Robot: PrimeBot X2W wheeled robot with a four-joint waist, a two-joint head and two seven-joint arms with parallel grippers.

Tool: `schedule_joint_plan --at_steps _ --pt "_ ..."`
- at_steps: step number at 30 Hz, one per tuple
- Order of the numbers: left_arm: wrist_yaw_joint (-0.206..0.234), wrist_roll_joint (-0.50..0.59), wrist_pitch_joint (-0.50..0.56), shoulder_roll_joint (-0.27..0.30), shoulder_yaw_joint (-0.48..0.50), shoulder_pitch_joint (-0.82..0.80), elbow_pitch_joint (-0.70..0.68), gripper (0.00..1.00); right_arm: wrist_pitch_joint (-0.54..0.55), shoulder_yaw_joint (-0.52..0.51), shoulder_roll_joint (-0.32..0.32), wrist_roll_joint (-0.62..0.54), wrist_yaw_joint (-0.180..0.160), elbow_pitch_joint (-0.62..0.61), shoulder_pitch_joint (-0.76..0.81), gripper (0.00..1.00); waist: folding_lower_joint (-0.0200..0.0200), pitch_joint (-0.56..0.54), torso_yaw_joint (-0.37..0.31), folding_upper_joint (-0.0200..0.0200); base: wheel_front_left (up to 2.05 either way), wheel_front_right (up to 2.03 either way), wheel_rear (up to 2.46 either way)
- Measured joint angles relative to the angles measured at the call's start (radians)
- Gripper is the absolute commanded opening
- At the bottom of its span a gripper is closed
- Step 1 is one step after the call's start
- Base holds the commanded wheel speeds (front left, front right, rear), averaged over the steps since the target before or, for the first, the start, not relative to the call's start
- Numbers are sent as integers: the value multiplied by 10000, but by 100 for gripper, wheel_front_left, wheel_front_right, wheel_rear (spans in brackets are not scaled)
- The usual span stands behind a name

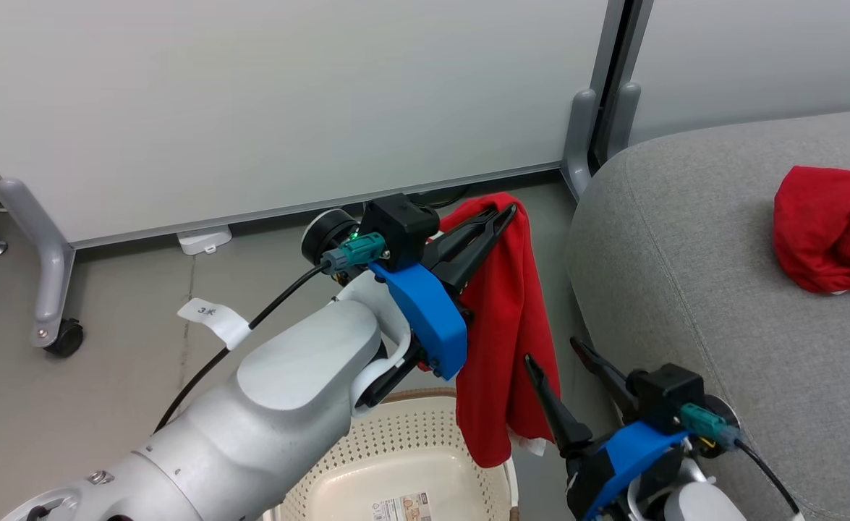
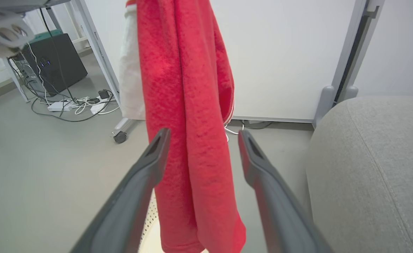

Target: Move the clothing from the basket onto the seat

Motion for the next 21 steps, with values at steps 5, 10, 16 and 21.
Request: schedule_joint_plan --at_steps 5,10,16,21 --pt "0 10 0 -17 -52 -29 8 0 291 119 0 -54 -2 878 -844 100 0 65 19 0 0 0 0" --pt "0 -10 0 -71 -138 -72 0 0 311 430 -2 151 0 2019 -1710 100 1 103 99 0 0 0 0" --pt "0 -90 0 -128 -278 -88 -29 0 56 1014 -2 587 0 3231 -2597 100 1 113 191 0 0 0 0" --pt "0 -155 0 -146 -357 -95 -82 0 -161 1603 -2 1034 0 3994 -3068 0 1 73 236 0 0 0 0"
